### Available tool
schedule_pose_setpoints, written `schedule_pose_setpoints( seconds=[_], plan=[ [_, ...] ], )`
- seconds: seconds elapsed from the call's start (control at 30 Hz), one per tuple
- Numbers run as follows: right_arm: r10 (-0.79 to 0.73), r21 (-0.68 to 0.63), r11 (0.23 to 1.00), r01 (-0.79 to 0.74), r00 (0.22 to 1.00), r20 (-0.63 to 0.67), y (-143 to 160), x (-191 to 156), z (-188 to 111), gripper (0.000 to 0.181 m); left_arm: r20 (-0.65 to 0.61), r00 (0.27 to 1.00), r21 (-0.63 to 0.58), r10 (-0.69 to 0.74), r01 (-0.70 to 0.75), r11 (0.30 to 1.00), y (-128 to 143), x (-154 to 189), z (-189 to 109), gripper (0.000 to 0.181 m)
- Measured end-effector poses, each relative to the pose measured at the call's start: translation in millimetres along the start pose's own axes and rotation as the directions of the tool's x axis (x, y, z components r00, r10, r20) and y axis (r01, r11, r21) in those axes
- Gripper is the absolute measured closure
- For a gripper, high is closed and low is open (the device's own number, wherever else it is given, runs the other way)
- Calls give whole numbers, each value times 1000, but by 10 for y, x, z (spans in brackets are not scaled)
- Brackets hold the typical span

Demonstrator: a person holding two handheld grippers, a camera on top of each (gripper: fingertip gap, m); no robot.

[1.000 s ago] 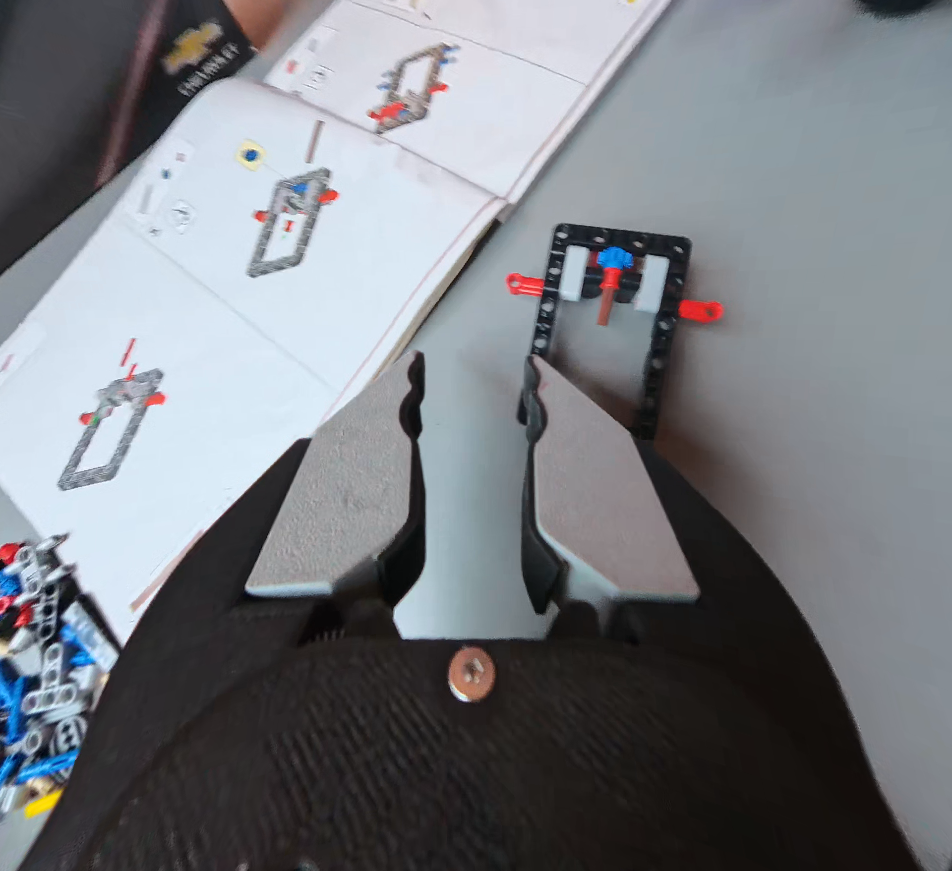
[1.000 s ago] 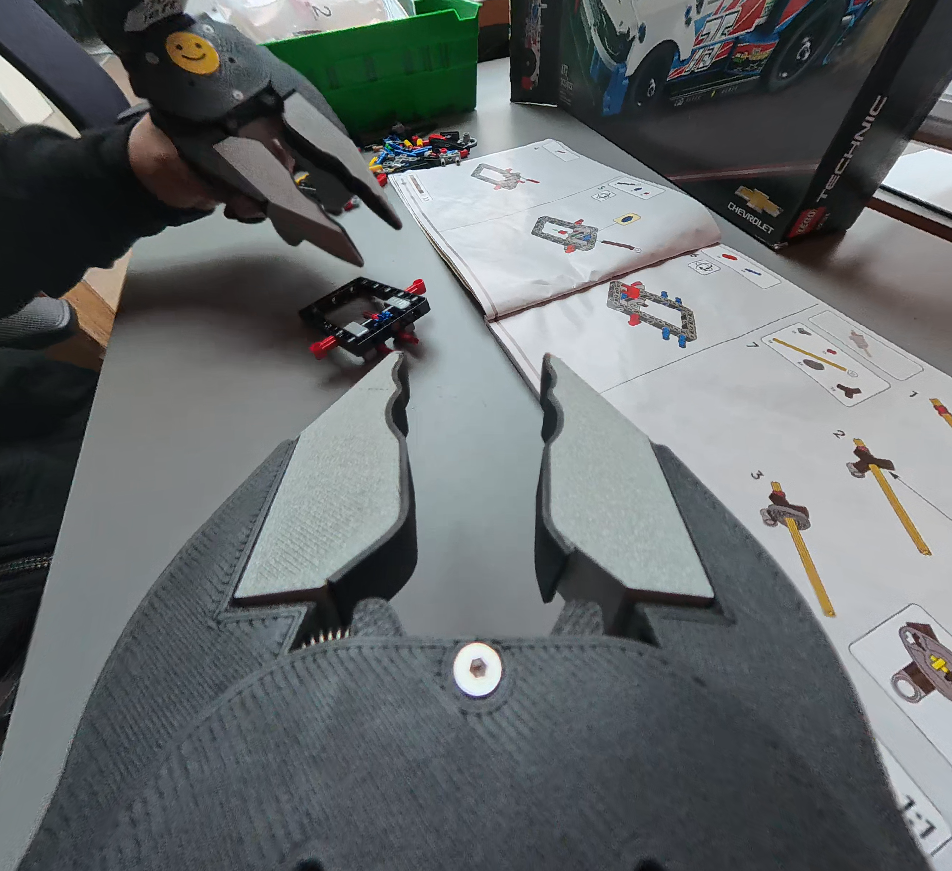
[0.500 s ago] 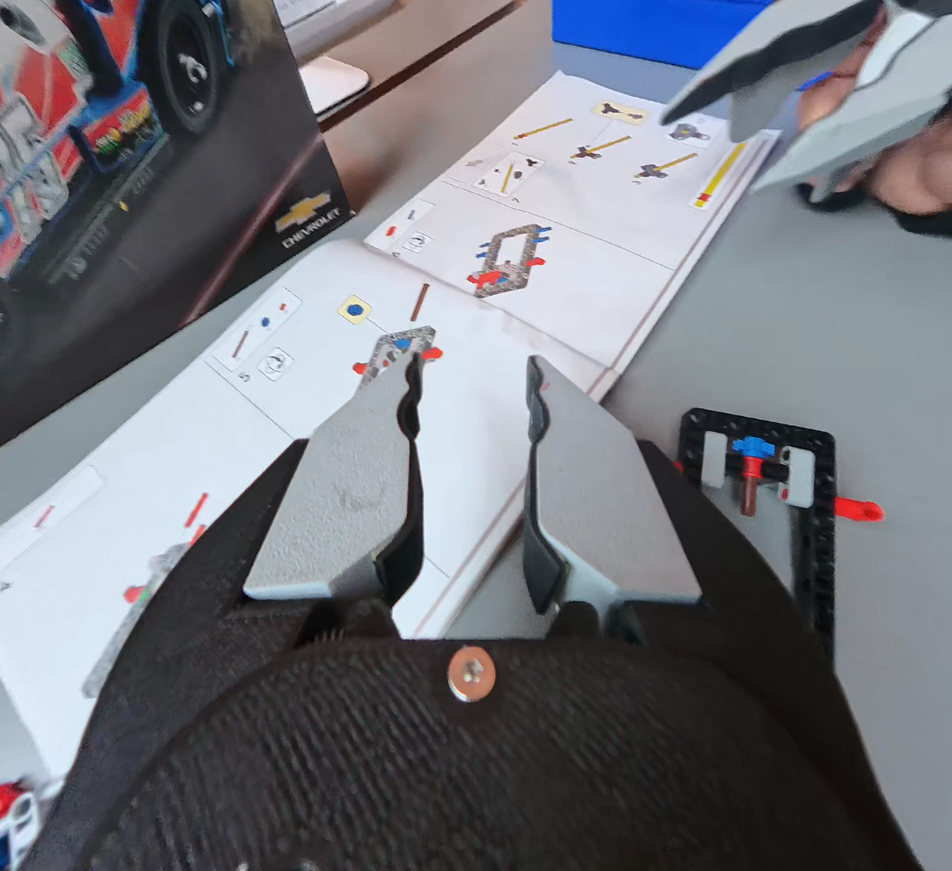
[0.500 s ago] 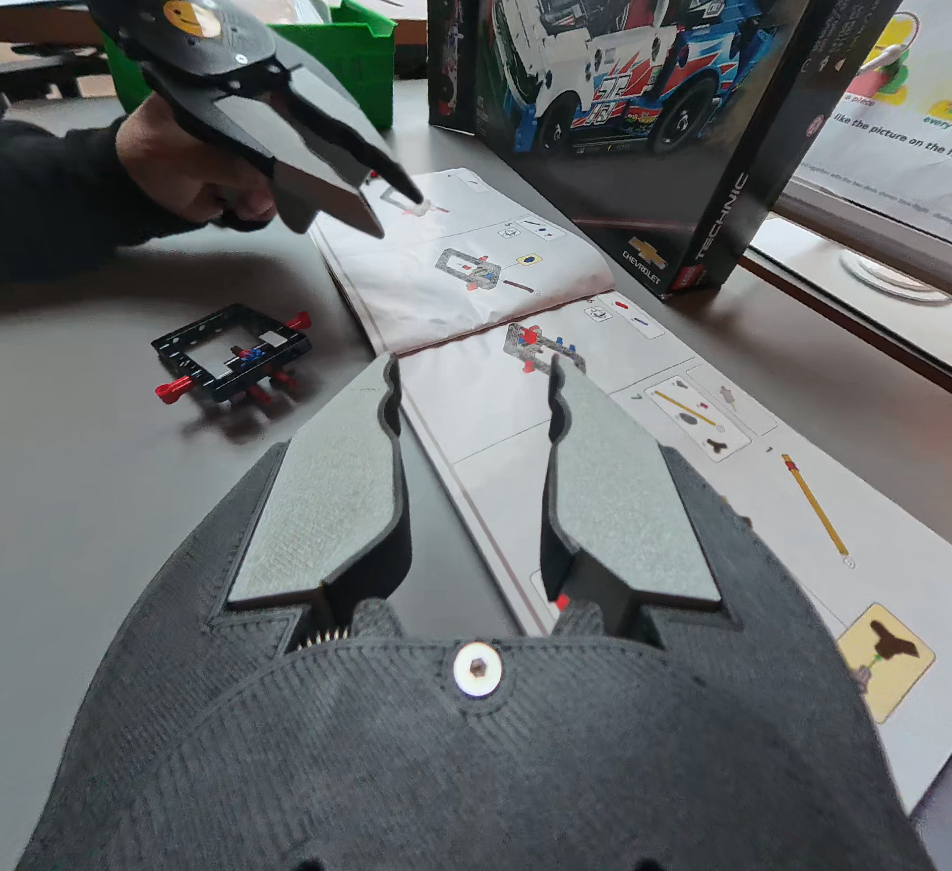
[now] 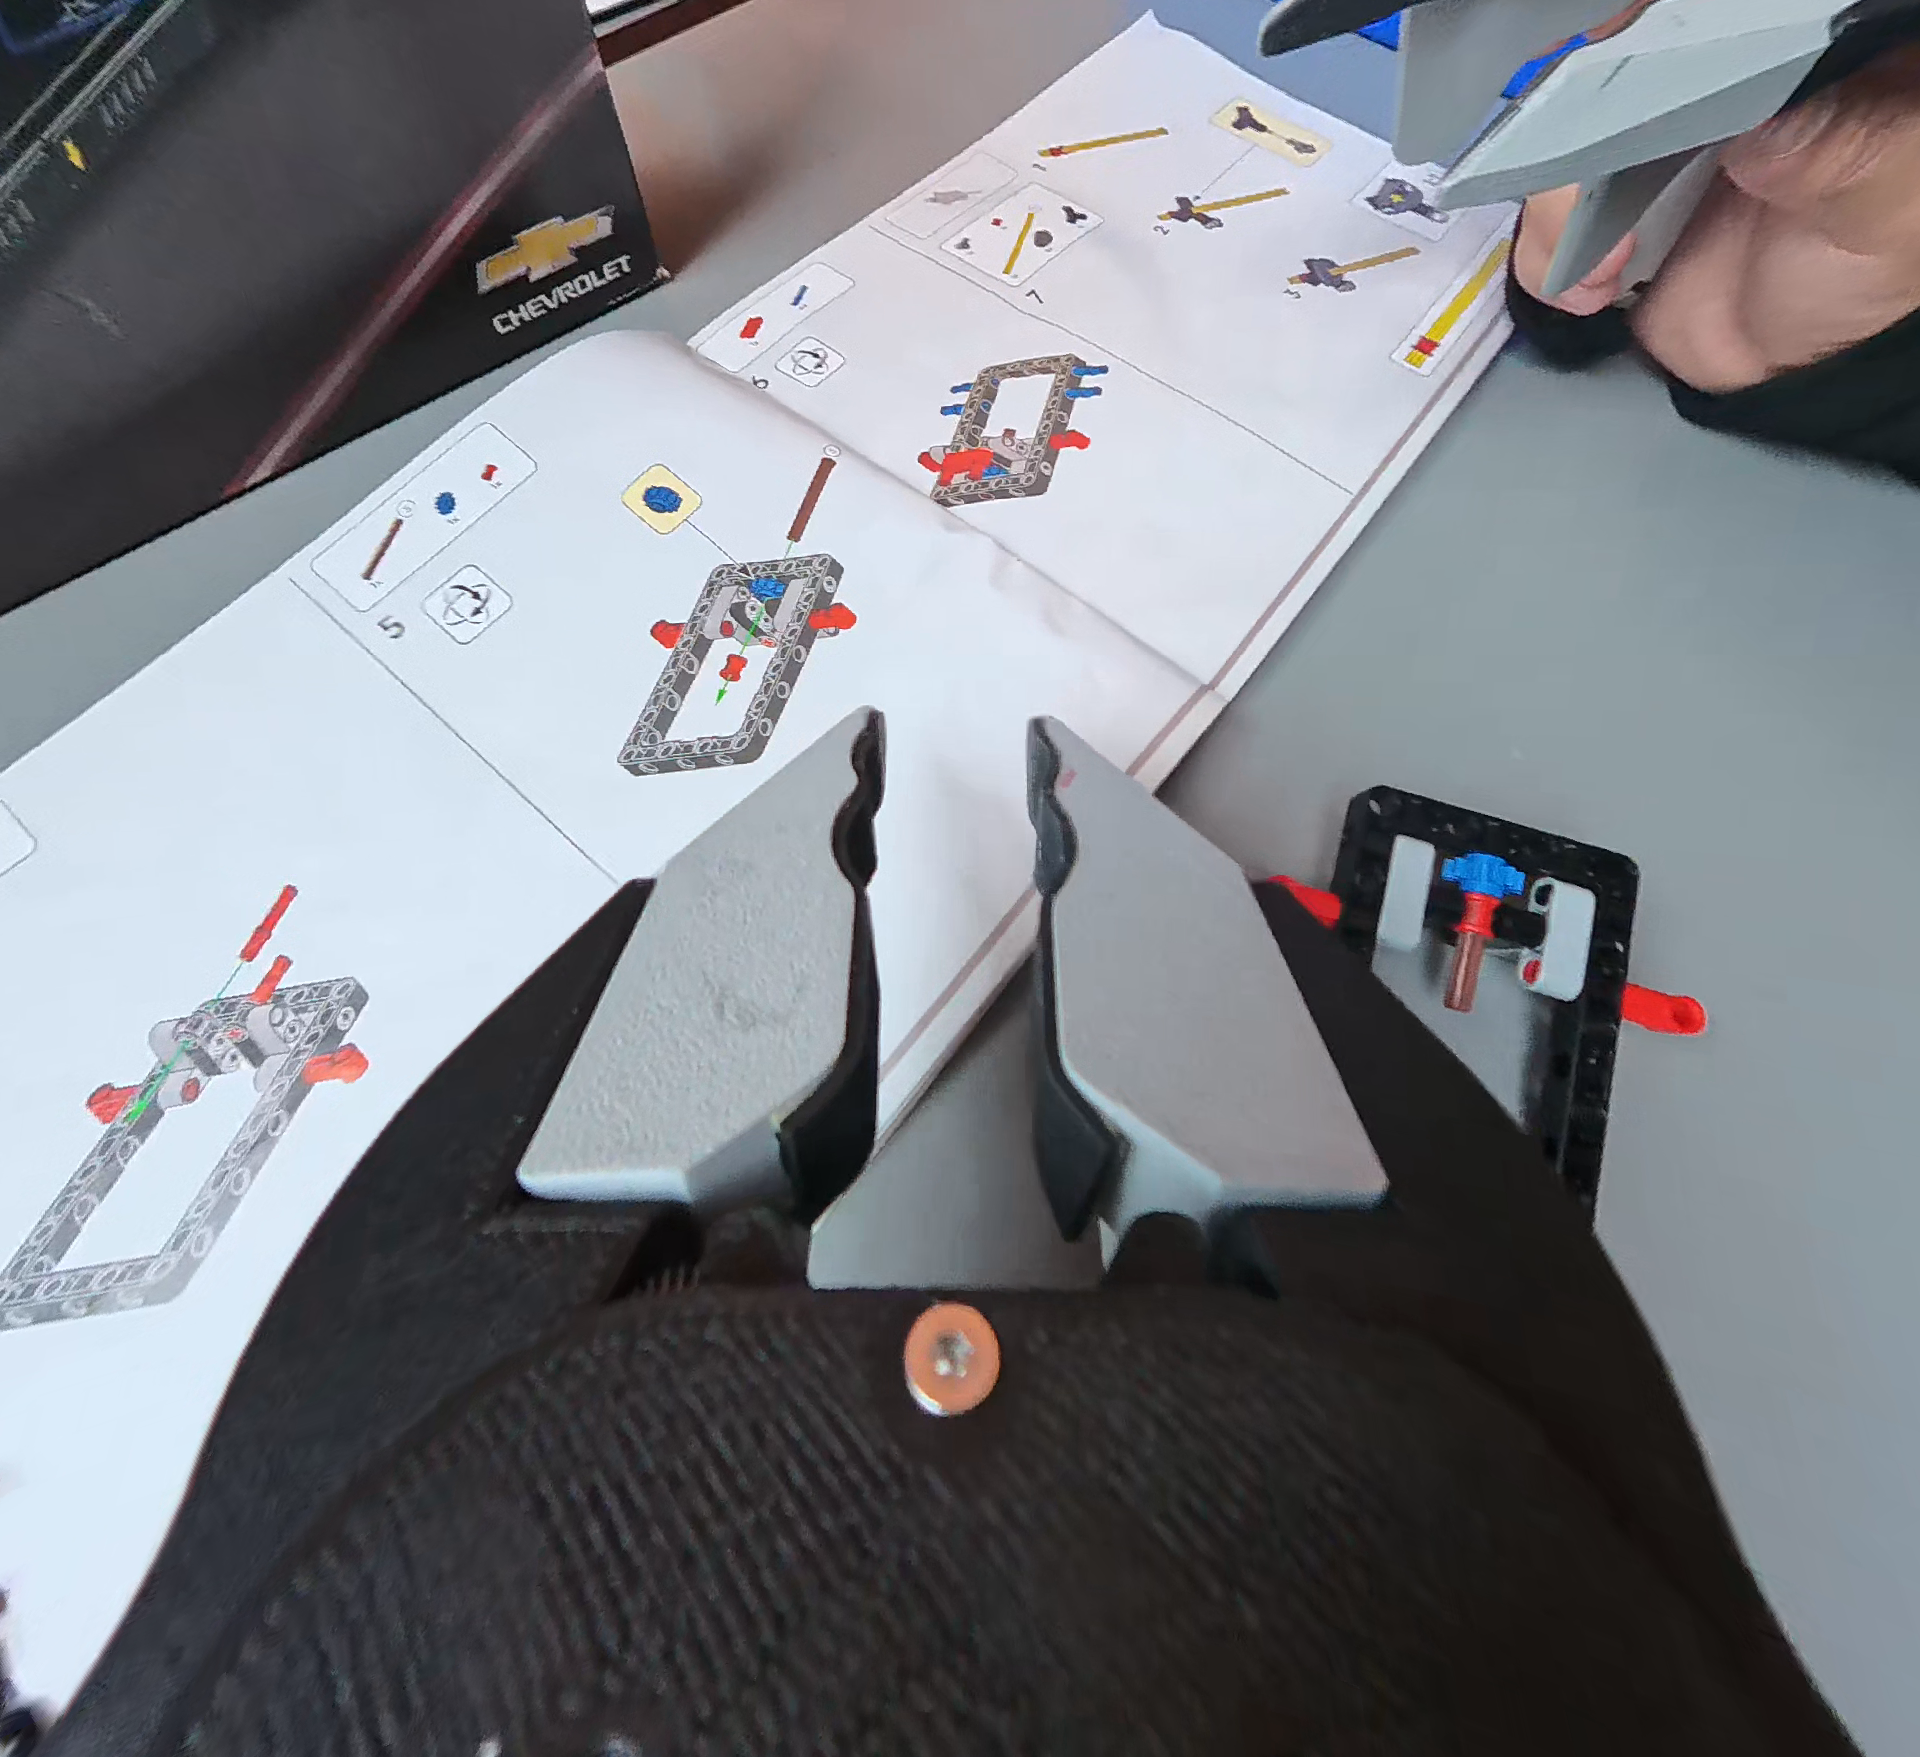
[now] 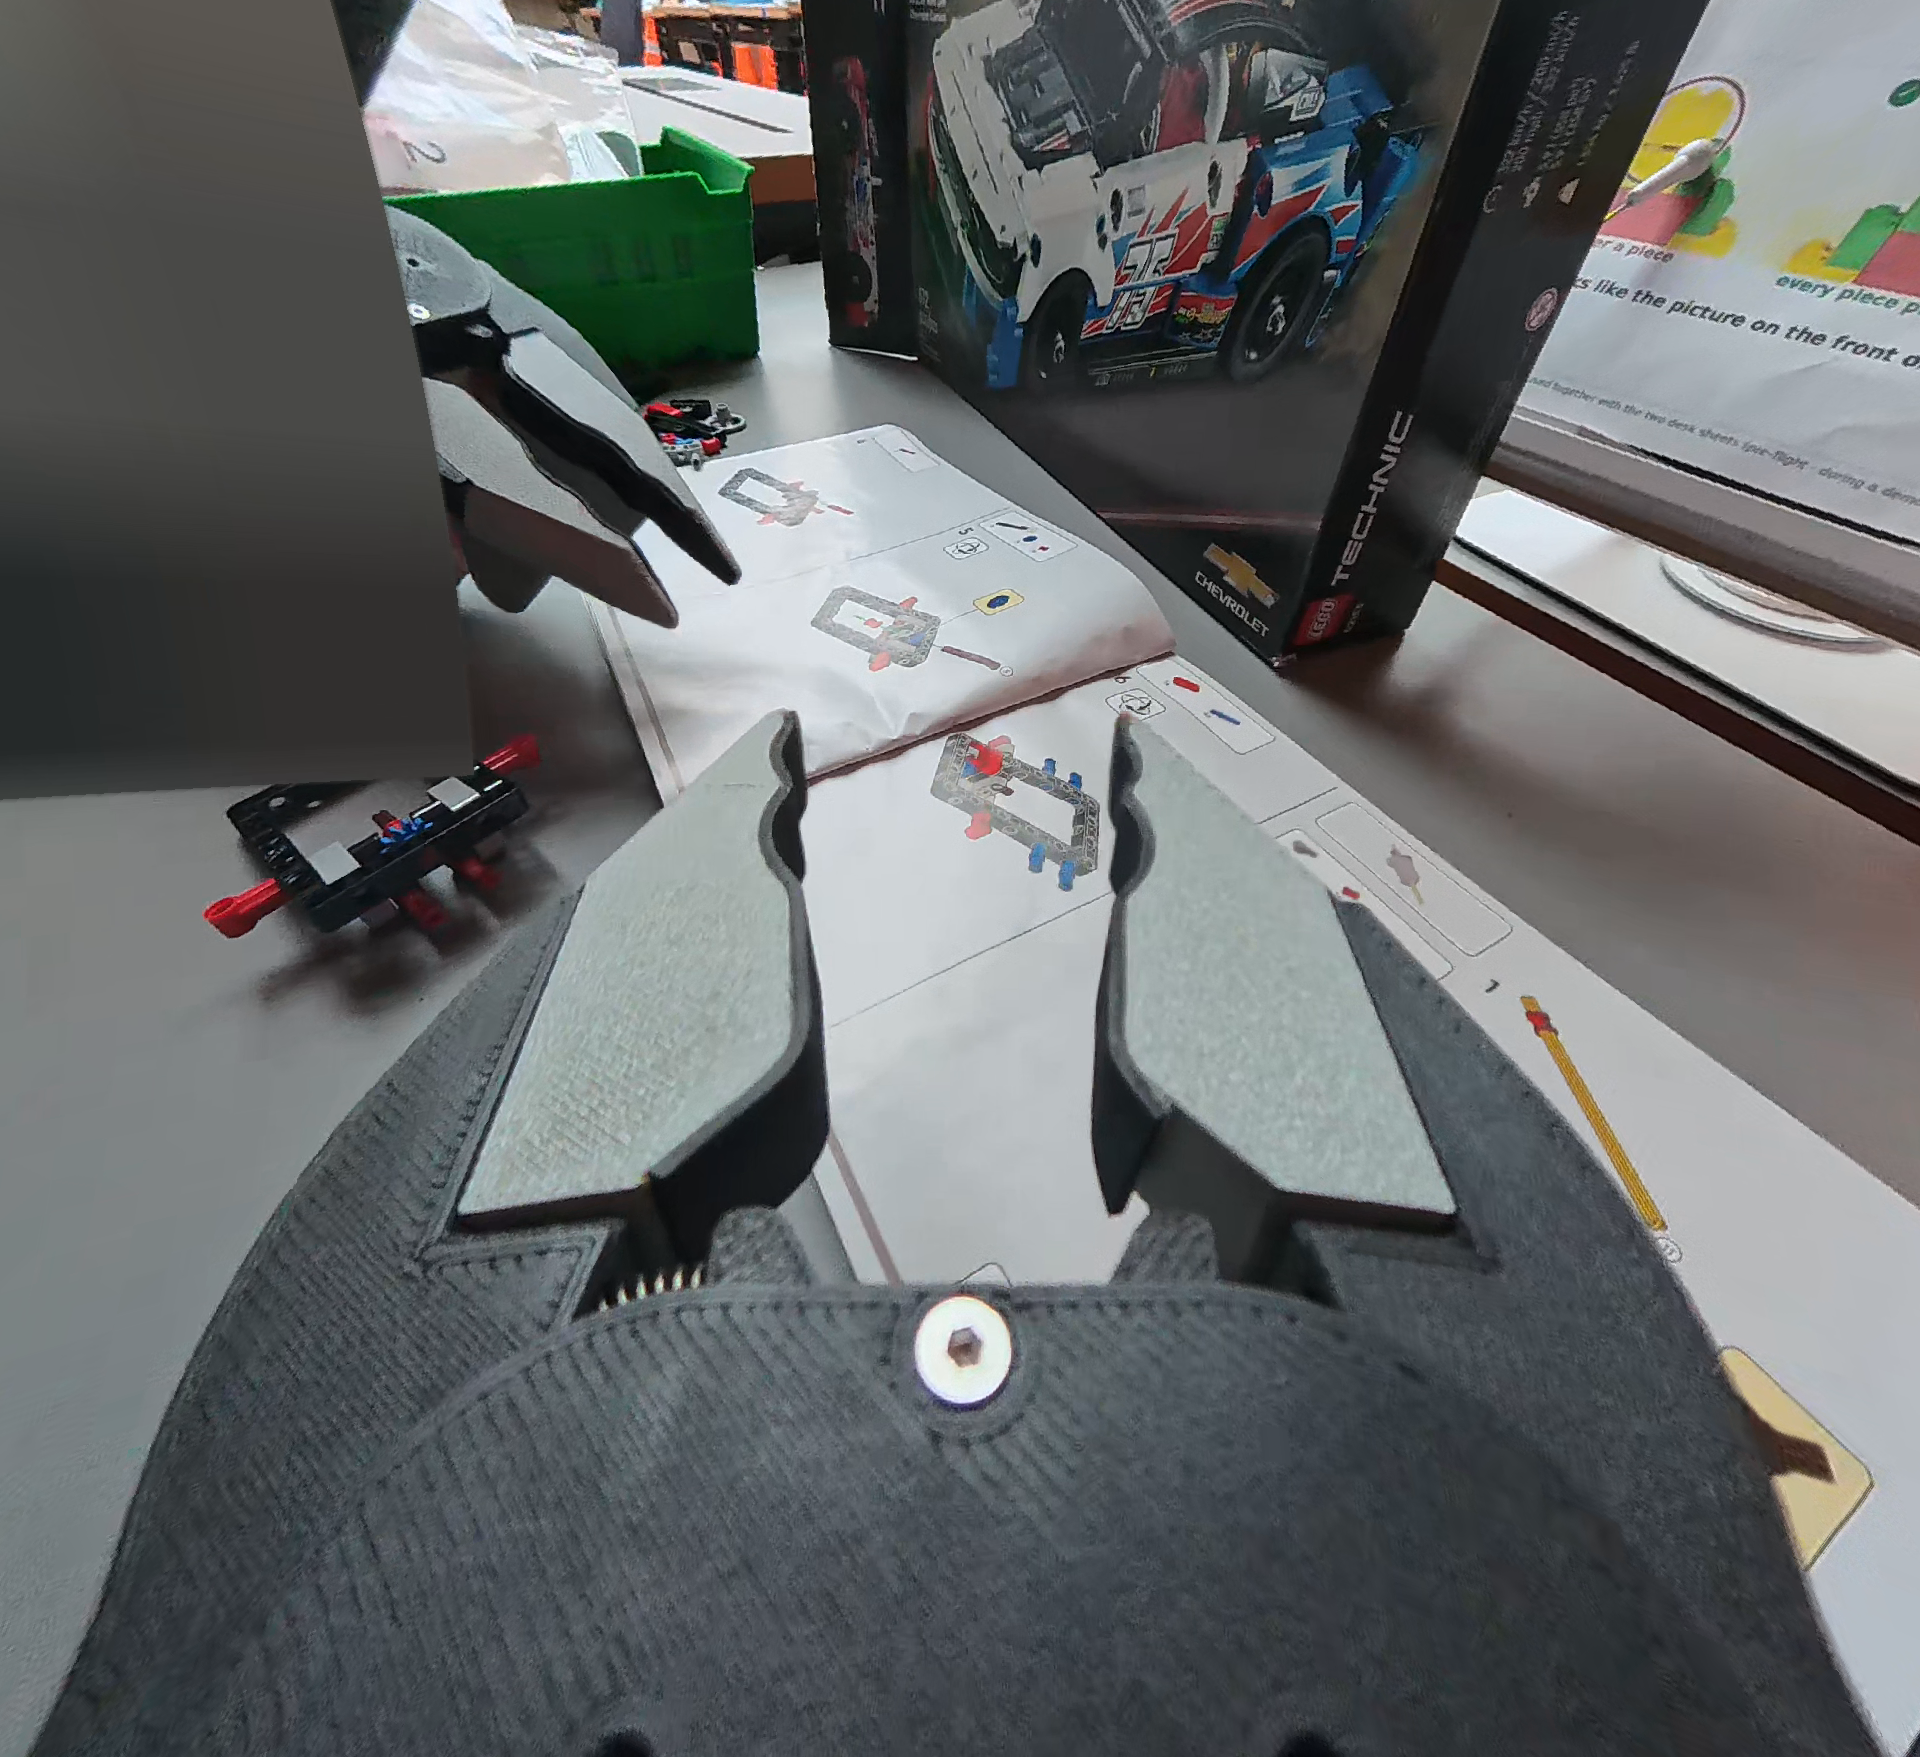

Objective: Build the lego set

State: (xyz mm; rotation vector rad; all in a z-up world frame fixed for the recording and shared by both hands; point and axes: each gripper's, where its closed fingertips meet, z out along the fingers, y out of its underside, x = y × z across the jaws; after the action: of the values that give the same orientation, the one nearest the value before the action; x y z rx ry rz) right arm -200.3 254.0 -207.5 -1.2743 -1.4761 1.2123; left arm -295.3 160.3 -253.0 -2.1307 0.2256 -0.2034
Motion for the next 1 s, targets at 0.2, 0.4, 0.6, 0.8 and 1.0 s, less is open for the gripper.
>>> schedule_pose_setpoints(
  seconds=[0.2, 0.4, 0.6, 0.8, 1.0],
  plan=[
    [16, 2, 1000, -16, 999, 29, -2, -46, -9, 120, 39, 999, 9, 19, -19, 1000, -7, -55, -45, 167],
    [26, 24, 999, -27, 999, 36, -35, -55, -26, 119, 38, 999, 3, -3, 3, 1000, 12, -68, -67, 167],
    [18, 59, 998, -20, 999, 32, -100, -60, -57, 121, 40, 999, -2, -9, 9, 1000, 28, -74, -89, 167],
    [10, 71, 997, -12, 1000, 20, -125, -47, -81, 123, 36, 999, 0, -28, 28, 1000, 39, -87, -105, 167],
    [12, 93, 996, -13, 1000, 11, -166, -25, -133, 124, 27, 999, -5, -25, 25, 1000, 56, -67, -81, 168]
  ],
)
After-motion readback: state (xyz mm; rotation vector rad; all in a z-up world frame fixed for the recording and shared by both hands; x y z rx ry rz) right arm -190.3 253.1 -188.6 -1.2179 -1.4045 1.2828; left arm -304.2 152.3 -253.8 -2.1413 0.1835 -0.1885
